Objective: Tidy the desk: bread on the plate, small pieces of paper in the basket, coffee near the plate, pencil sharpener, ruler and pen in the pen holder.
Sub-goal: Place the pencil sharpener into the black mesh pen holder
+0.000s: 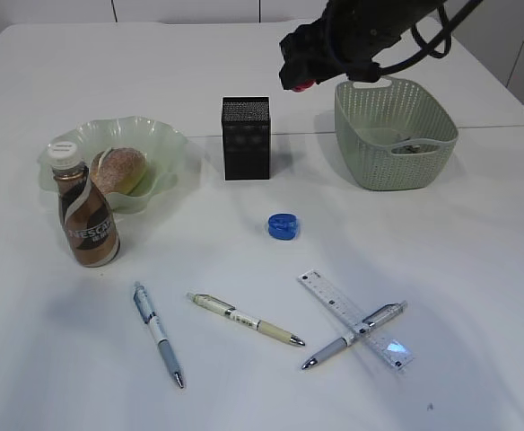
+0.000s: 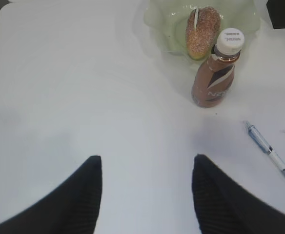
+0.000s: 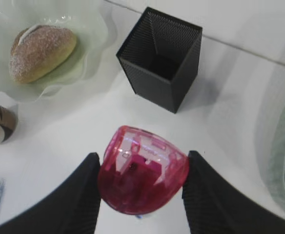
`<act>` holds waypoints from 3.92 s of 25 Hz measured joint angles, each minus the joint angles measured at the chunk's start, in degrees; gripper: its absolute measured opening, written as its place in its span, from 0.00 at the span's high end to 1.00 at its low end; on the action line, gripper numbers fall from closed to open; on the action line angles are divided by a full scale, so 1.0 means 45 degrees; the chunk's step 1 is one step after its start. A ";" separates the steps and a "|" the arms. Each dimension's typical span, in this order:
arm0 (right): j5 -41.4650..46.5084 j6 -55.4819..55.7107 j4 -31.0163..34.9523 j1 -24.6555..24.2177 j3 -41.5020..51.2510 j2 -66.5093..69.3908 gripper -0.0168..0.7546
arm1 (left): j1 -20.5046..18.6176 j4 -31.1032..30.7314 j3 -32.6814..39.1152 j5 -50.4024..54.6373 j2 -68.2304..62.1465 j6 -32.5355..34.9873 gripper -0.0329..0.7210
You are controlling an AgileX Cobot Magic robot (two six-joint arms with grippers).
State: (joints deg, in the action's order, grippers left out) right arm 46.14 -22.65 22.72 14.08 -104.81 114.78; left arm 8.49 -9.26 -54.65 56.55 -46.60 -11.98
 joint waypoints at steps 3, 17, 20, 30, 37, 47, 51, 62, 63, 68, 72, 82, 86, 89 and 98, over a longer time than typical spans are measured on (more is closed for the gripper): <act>-0.1124 -0.0331 0.0033 0.0164 -0.0021 0.0341 0.48 | 0.0000 -0.0006 0.0000 0.0000 0.0000 0.0000 0.41; -0.3642 -0.1203 0.1671 0.0554 -0.2202 0.2767 0.48 | 0.0000 -0.0315 0.0000 0.0000 0.0000 0.0047 0.43; -0.3801 -0.1233 0.2001 0.0583 -0.2843 0.3282 0.48 | 0.0000 -0.0344 0.0000 0.0000 0.0000 0.0047 0.43; -0.4076 -0.1320 0.2437 0.0718 -0.4355 0.5050 0.48 | 0.0000 -0.0349 0.0000 -0.0030 0.0000 0.0047 0.43; -0.4485 -0.1370 0.2773 0.0718 -0.4505 0.5861 0.48 | 0.0000 -0.0371 0.0000 -0.0058 0.0000 0.0047 0.43; -0.4886 -0.1718 0.2859 0.0718 -0.4526 0.6037 0.48 | 0.0000 -0.0371 0.0000 -0.0087 0.0000 0.0047 0.43; -0.4937 -0.1718 0.2859 0.0718 -0.4526 0.6037 0.48 | 0.0000 -0.0371 0.0000 -0.0145 0.0000 0.0047 0.43; -0.5039 -0.1749 0.2882 0.0718 -0.4526 0.6037 0.48 | 0.0000 -0.0371 0.0000 -0.0355 0.0000 0.0047 0.43; -0.5039 -0.1749 0.2882 0.0718 -0.4526 0.6037 0.48 | 0.0000 -0.0371 0.0000 -0.0355 0.0000 0.0047 0.43; -0.5073 -0.1749 0.2912 0.0718 -0.4526 0.6088 0.48 | 0.0000 -0.0371 0.0000 -0.0355 0.0000 0.0047 0.43; -0.5091 -0.1749 0.3025 0.0718 -0.4526 0.6246 0.45 | 0.0000 -0.0371 0.0000 -0.0355 0.0000 0.0047 0.43; -0.5122 -0.1749 0.3377 0.0718 -0.4526 0.6246 0.41 | 0.0000 -0.0371 0.0000 -0.0376 0.0000 0.0047 0.43; -0.5122 -0.1749 0.3395 0.0718 -0.4526 0.6246 0.41 | 0.0000 -0.0371 0.0000 -0.0376 0.0000 0.0047 0.43; -0.4983 -0.1749 0.3406 0.0718 -0.4526 0.6246 0.41 | 0.0000 -0.0371 0.0000 -0.0376 0.0000 0.0047 0.43; -0.2317 -0.1749 0.2646 0.0620 -0.4526 0.5642 0.41 | 0.0000 -0.0422 0.0000 -0.0376 0.0000 0.0047 0.43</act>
State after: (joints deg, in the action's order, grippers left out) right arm 35.71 -30.52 34.63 16.87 -125.18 140.17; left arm 8.49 -11.15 -54.65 54.86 -46.60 -11.76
